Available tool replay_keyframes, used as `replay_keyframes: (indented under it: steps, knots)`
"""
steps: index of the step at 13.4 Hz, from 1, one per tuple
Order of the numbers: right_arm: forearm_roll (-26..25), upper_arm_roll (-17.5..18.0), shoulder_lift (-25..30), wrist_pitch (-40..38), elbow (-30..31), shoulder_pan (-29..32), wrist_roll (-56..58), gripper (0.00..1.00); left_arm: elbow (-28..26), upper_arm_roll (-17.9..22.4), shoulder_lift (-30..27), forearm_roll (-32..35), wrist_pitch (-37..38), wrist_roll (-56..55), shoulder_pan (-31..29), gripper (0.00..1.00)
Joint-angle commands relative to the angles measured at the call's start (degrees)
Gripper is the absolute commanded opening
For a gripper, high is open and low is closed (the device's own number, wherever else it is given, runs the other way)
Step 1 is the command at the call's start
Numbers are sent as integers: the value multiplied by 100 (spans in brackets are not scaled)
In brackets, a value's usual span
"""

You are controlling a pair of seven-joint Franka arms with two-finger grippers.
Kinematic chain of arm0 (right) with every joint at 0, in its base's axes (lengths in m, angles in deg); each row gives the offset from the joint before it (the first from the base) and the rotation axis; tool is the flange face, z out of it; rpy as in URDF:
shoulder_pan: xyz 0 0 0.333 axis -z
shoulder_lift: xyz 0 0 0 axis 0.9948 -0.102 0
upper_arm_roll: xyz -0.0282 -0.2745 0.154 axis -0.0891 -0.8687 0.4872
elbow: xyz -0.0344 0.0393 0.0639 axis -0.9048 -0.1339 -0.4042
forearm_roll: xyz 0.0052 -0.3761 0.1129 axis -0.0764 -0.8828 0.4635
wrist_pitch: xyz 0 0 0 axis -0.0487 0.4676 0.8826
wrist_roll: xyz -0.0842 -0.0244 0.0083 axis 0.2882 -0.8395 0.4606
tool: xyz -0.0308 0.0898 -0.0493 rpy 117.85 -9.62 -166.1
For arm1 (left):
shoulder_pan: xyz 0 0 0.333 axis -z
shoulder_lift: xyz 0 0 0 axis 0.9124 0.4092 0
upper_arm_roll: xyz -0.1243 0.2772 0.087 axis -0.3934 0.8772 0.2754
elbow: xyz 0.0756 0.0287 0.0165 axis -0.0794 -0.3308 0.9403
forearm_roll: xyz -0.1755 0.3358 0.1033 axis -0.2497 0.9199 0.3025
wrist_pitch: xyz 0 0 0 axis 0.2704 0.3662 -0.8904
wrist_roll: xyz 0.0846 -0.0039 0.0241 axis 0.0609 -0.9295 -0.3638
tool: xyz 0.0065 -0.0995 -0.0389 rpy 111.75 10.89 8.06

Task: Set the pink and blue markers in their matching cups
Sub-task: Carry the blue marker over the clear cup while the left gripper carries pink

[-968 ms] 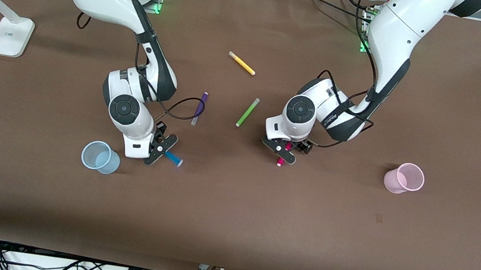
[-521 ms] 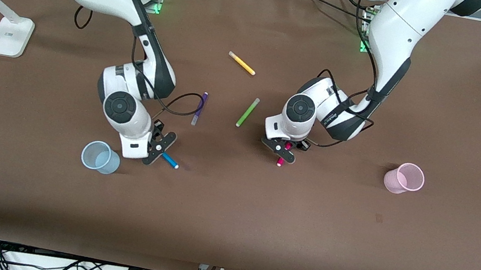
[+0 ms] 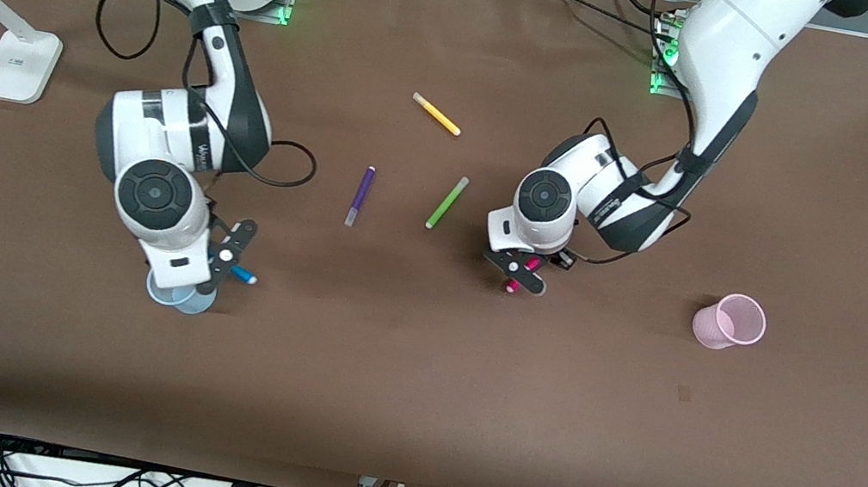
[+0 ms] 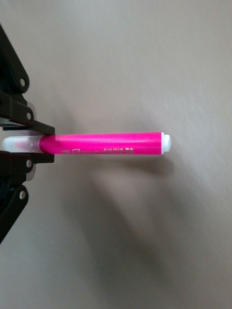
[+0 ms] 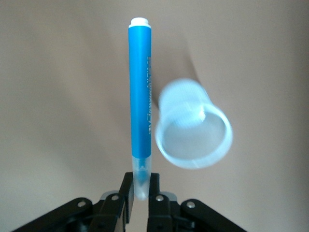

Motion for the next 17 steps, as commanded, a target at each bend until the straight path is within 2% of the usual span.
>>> replay_keyframes:
  steps: [1, 3, 6, 8, 11, 13, 14, 15, 16, 17]
  knots:
    - [-897, -92, -94, -269, -306, -41, 624, 0, 737, 33, -180, 108, 1610, 792, -255, 0]
    - [-1820, -83, -129, -269, -289, -67, 888, 0, 1309, 50, -180, 483, 2773, 1408, -448, 0]
    - [-2402, -100, -339, -199, -262, 3, 1196, 0, 1628, 94, -215, 1501, 3777, 2251, -537, 0]
    - [-2877, -92, -532, -146, -262, -32, 1206, 0, 1602, 138, -224, 2205, 4051, 2788, -712, 0]
    - [-3124, -92, -709, 117, -175, -67, 1145, 3, 1523, 252, -110, 3268, 4123, 3325, -897, 0]
    - [-3151, -92, -805, 240, -174, -102, 1118, 8, 1523, 261, 162, 3867, 4096, 3492, -1011, 0]
    - [-3160, -92, -849, 328, -166, -164, 1118, 21, 1514, 261, 232, 4035, 4088, 3676, -1055, 0]
    - [-3151, -92, -885, 372, -174, -182, 1100, 43, 1505, 261, 268, 4097, 4096, 3852, -1143, 0]
    - [-3125, -92, -876, 373, -192, -182, 1048, 99, 1392, 253, 251, 4098, 4088, 4063, -1283, 0]
    - [-3081, -83, -850, 373, -209, -208, 1013, 100, 1234, 253, 242, 4081, 4096, 4256, -1328, 0]
